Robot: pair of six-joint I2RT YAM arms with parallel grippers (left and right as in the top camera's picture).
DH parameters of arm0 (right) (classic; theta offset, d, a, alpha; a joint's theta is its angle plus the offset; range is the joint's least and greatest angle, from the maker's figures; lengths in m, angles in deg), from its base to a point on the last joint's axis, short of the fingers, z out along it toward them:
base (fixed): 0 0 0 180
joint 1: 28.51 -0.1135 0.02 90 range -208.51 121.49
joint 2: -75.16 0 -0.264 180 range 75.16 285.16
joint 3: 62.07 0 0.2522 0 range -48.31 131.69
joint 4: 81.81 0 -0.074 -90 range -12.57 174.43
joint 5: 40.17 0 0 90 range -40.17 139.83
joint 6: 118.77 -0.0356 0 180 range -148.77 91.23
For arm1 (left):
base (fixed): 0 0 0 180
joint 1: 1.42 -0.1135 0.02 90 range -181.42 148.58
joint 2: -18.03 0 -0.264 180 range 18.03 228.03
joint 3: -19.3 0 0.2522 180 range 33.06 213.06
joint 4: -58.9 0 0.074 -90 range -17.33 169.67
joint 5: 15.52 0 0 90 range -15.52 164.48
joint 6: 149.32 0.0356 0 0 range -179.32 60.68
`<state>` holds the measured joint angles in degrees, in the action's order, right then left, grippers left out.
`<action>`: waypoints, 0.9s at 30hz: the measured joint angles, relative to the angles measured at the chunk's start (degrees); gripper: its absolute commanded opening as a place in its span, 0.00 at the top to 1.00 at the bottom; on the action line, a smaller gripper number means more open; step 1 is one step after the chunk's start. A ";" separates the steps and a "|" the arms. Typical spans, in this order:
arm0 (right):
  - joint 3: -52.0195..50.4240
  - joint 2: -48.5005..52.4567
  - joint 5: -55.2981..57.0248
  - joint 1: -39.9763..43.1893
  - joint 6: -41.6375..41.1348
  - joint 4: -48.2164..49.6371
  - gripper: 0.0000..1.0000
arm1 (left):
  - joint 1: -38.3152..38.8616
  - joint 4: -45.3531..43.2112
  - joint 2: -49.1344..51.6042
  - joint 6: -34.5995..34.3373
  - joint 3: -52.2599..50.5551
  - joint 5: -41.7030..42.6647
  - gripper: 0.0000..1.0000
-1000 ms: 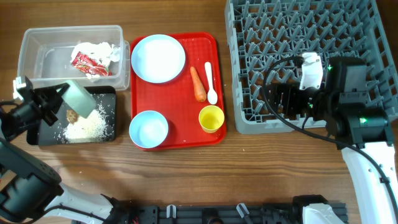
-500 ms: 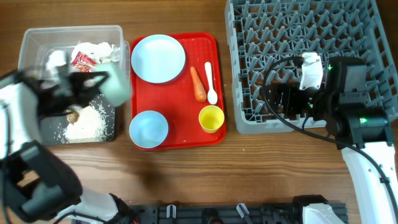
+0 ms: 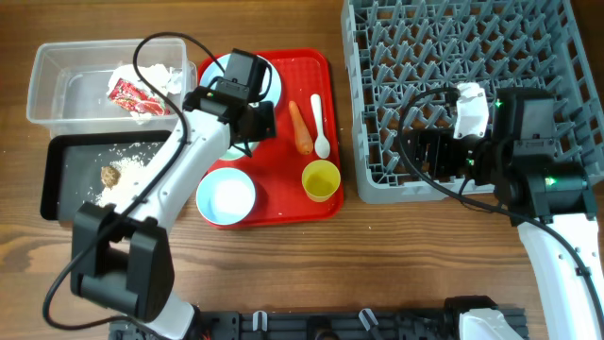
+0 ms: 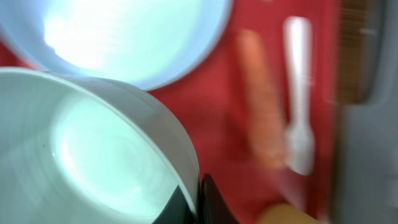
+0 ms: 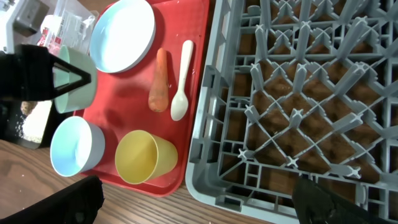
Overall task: Sort waste into correct bins and load items into the dishwasher rack
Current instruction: 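Set the empty green bowl back on the red tray, then grasp the carrot with the left gripper and place it on the black tray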
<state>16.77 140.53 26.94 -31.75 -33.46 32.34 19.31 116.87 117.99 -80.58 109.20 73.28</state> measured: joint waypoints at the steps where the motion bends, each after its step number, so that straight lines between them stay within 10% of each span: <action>1: 0.00 0.00 0.00 0.00 0.00 -0.22 0.00 | 0.07 0.98 0.94 -0.37 0.02 -3.23 0.96; 6: 0.00 0.00 0.02 0.00 0.02 -1.25 0.00 | 0.02 3.37 6.82 -0.72 0.00 -8.83 0.96; 13: 0.00 0.00 0.02 0.00 0.02 -1.29 0.00 | 0.02 3.10 7.93 -1.68 0.00 -9.11 0.37; 27: 0.00 0.00 0.02 0.00 0.02 -1.20 0.00 | 6.27 -11.30 16.15 -3.89 7.23 3.72 0.29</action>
<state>16.77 140.53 26.96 -31.75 -33.44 31.13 25.58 105.57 134.14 -84.47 116.43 77.00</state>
